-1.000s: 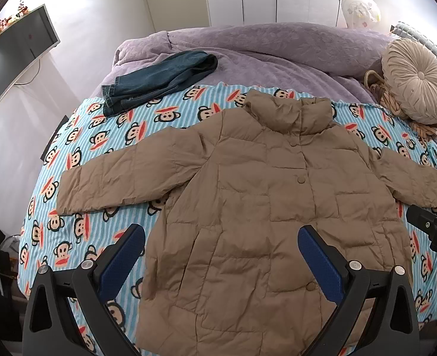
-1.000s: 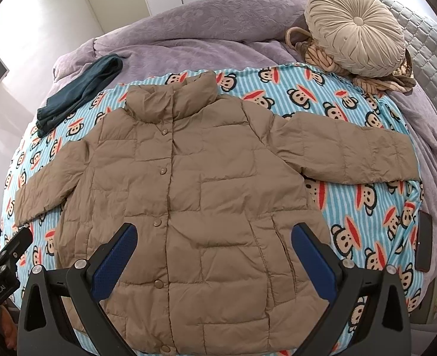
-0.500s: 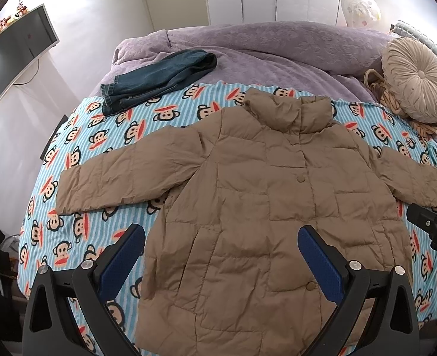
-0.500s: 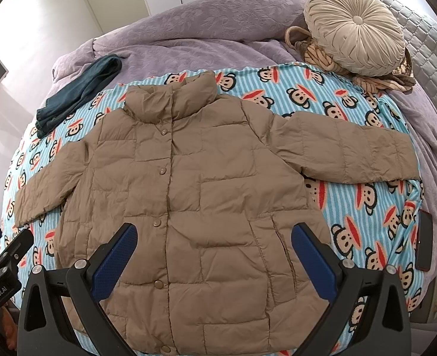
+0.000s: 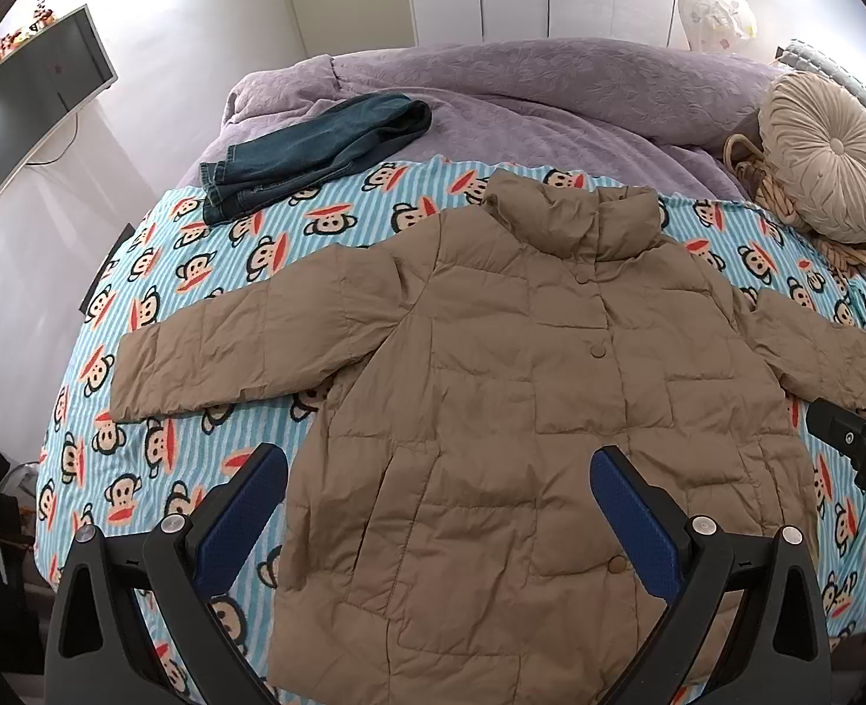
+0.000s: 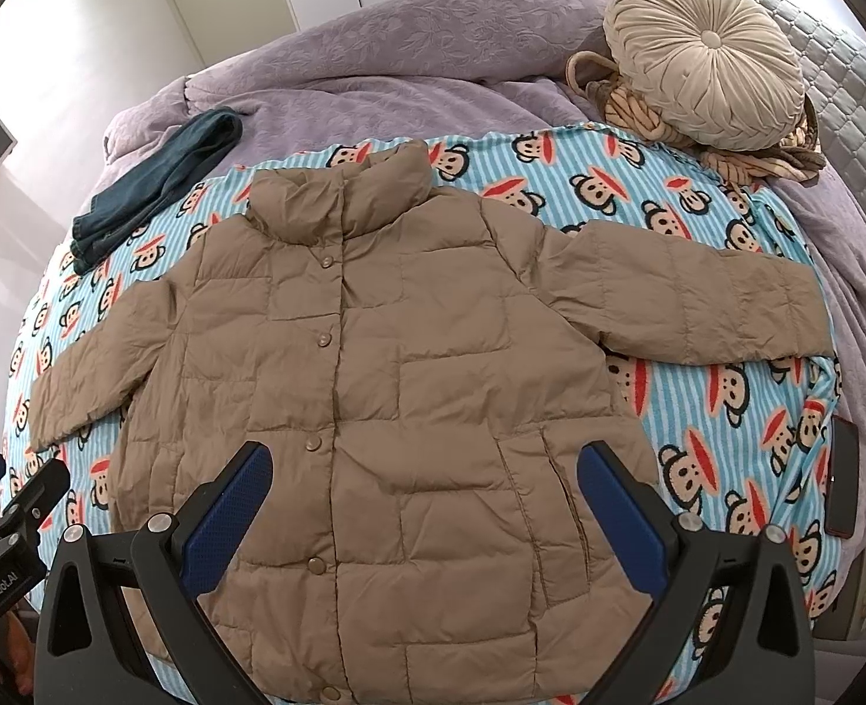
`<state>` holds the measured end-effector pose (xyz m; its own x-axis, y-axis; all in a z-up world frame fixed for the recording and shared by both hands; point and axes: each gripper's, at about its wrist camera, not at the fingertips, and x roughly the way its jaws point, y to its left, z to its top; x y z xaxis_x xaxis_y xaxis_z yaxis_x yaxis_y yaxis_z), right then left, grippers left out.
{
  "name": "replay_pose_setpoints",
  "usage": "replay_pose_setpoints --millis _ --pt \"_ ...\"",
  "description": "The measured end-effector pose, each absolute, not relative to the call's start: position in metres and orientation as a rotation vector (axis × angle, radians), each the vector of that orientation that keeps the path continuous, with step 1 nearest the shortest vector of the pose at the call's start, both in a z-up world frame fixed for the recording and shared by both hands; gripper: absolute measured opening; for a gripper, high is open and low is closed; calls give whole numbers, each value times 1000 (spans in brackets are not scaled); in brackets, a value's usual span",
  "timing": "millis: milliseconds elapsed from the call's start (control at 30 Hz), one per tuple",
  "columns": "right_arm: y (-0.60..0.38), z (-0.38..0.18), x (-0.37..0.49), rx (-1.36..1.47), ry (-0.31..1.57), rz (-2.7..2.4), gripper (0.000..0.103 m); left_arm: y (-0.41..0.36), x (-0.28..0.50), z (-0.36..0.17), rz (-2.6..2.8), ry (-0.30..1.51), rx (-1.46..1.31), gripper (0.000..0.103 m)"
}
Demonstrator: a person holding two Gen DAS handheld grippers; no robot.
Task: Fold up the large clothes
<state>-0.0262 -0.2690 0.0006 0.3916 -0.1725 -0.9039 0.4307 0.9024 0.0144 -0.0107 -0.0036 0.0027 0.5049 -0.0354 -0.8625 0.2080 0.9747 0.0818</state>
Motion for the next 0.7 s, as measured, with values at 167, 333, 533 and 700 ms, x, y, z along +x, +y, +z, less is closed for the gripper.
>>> replay_pose_setpoints --millis 167,333,533,700 --pt "-269 -2 -26 265 1106 -388 103 -4 -10 3 -148 1034 184 103" --pt "-268 -1 -25 265 1107 -389 103 -4 -10 3 -148 1034 185 103" --pt "-268 -1 -25 265 1107 -388 103 -3 -10 2 -148 1035 184 103" --pt "-268 0 -24 266 1108 -388 103 -3 -10 2 -148 1036 184 103"
